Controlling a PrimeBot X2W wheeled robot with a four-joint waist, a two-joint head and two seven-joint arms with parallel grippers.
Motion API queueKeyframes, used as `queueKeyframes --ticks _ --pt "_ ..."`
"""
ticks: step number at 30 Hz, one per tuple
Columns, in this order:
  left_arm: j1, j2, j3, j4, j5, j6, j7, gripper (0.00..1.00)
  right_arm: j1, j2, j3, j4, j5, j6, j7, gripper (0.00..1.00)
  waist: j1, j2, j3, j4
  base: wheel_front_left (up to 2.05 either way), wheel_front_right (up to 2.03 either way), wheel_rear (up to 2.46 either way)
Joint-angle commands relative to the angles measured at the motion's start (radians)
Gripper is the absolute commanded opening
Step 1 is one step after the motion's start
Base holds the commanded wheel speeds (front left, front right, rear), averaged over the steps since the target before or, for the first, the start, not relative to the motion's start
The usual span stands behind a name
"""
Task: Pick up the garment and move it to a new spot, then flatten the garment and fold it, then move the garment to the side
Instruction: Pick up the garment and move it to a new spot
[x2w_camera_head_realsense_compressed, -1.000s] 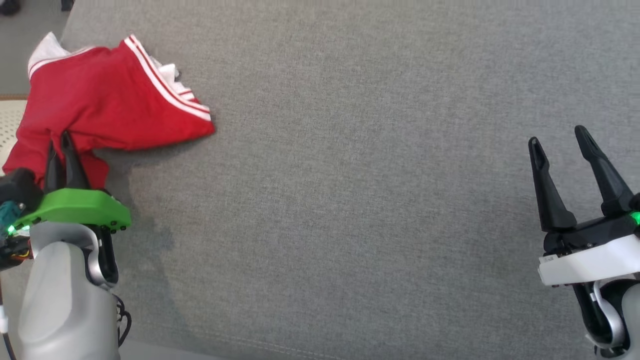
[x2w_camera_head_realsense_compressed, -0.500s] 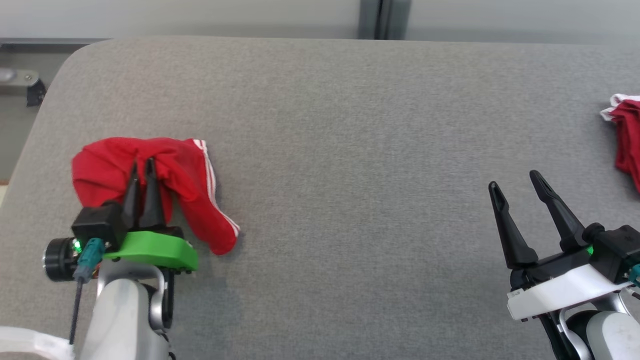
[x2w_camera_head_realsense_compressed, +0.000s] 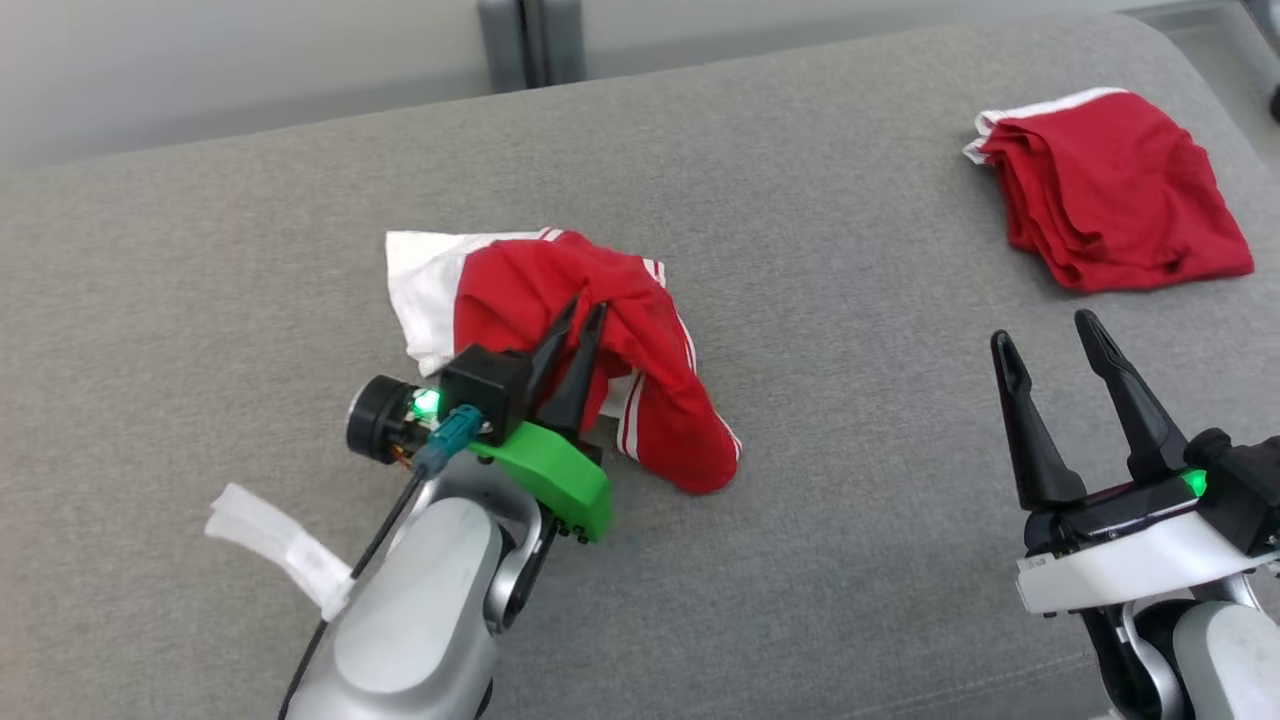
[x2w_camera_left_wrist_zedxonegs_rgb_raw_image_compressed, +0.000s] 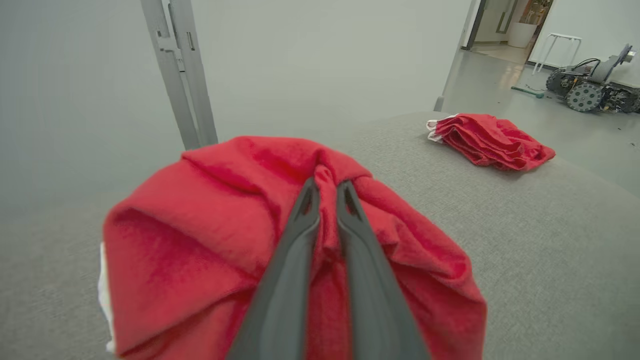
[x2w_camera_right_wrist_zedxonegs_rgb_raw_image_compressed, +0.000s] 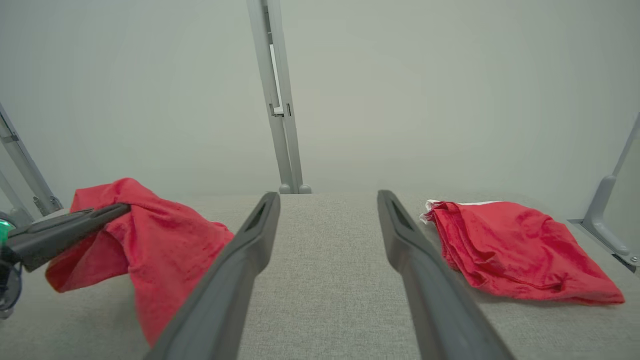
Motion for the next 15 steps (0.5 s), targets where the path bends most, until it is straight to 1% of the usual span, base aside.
queueKeyframes --ticks 1,2,3,4,6,9,13,15 --pt "-0.027 0.008 -0.022 0.028 -0.016 0.008 0.006 0.00 -0.025 0.007 0.000 0.004 0.006 0.000 -0.013 1.00 0.0000 -0.0001 0.107 -0.097 0.00 0.00 0.00" --pt "-0.042 0.008 -0.045 0.052 -0.029 0.016 -0.001 0.11 -0.031 0.011 0.000 0.010 0.010 0.000 -0.022 1.00 0.0000 -0.0001 0.122 -0.105 0.00 0.00 0.00" --pt "-0.055 0.008 -0.061 0.068 -0.034 0.025 -0.008 0.51 -0.037 0.014 0.001 0.014 0.013 0.000 -0.028 1.00 0.0000 -0.0001 0.134 -0.110 0.00 0.00 0.00" --pt "-0.066 0.008 -0.080 0.083 -0.041 0.032 -0.017 1.00 -0.044 0.014 0.001 0.024 0.014 0.000 -0.036 1.00 0.0000 -0.0001 0.144 -0.114 0.00 0.00 0.00" --pt "-0.077 0.007 -0.110 0.103 -0.050 0.044 -0.035 1.00 -0.054 0.016 0.001 0.037 0.022 0.000 -0.049 1.00 0.0000 -0.0001 0.152 -0.115 0.00 0.00 0.00" --pt "-0.090 0.007 -0.123 0.101 -0.056 0.064 -0.065 1.00 -0.064 0.017 0.004 0.053 0.023 0.000 -0.062 1.00 0.0000 -0.0001 0.145 -0.105 0.00 0.00 0.00" --pt "-0.061 0.007 -0.091 0.034 -0.052 0.098 -0.081 1.00 -0.060 0.009 0.007 0.065 0.015 0.000 -0.067 1.00 0.0000 -0.0001 0.103 -0.067 0.00 0.00 0.00" --pt "-0.034 0.017 -0.053 -0.036 -0.038 0.119 -0.081 1.00 -0.050 0.007 0.008 0.068 0.013 0.000 -0.061 1.00 0.0000 -0.0001 0.078 -0.043 0.00 0.00 0.00"
